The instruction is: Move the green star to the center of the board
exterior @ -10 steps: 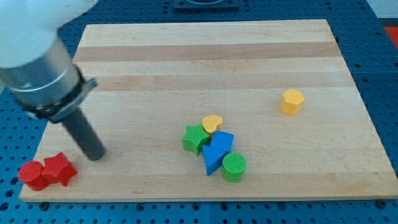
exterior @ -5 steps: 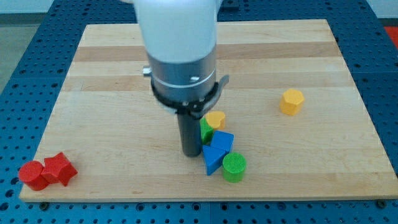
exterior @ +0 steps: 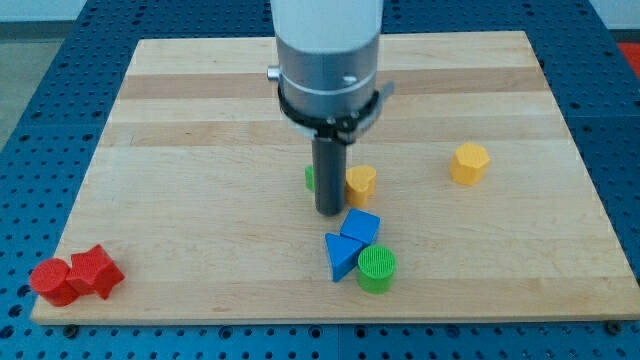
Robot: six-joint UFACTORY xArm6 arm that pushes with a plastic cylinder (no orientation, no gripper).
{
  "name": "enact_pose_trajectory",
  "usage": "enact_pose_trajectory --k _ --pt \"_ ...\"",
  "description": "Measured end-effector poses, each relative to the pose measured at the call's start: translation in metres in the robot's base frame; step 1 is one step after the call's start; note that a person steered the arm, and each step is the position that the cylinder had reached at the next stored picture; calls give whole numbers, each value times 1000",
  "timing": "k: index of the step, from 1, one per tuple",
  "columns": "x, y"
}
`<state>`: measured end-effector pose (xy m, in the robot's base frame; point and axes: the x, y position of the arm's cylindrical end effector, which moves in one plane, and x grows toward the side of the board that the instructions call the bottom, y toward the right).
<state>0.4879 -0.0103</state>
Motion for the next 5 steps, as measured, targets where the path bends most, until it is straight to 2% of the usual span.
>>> enact_pose_trajectory --k 1,5 --pt "-23 -14" --pt "-47 2"
